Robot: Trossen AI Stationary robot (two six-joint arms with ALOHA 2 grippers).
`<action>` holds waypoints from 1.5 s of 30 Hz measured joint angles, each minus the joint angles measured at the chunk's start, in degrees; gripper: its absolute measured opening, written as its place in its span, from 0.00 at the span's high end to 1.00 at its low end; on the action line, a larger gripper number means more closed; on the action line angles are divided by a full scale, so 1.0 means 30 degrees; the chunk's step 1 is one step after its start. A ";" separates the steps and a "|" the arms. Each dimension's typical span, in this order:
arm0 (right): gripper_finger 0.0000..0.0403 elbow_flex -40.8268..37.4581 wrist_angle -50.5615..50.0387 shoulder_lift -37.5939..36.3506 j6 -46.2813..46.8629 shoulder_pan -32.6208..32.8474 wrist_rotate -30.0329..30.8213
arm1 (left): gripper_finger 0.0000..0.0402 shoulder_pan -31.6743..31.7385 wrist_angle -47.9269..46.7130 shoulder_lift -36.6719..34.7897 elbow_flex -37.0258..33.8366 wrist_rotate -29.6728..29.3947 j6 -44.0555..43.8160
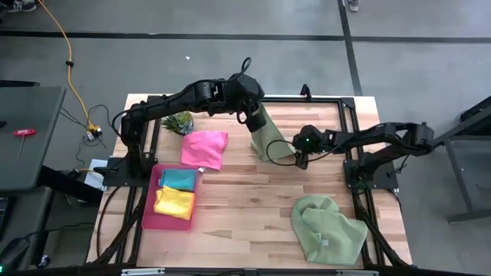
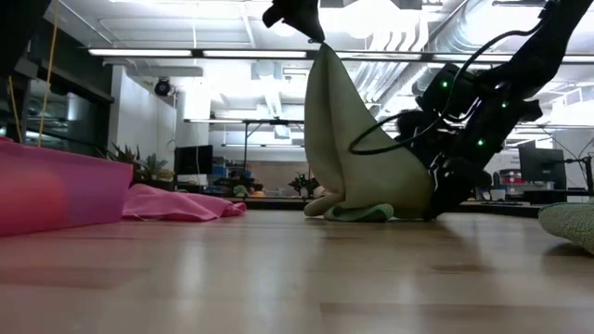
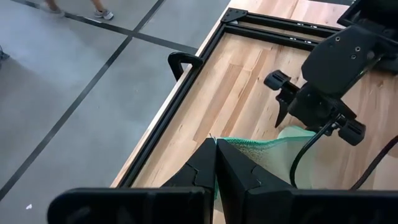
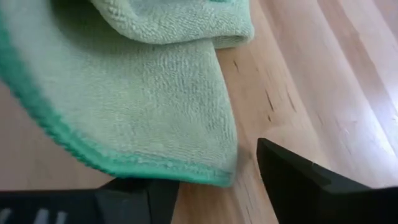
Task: Fold microfiber towels
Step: Fold the top green microfiber towel
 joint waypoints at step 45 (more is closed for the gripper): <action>1.00 2.0563 -2.0113 -0.3479 -0.6138 -0.8015 0.3602 | 1.00 0.6473 -0.3699 -0.0092 0.4765 -0.2206 0.2968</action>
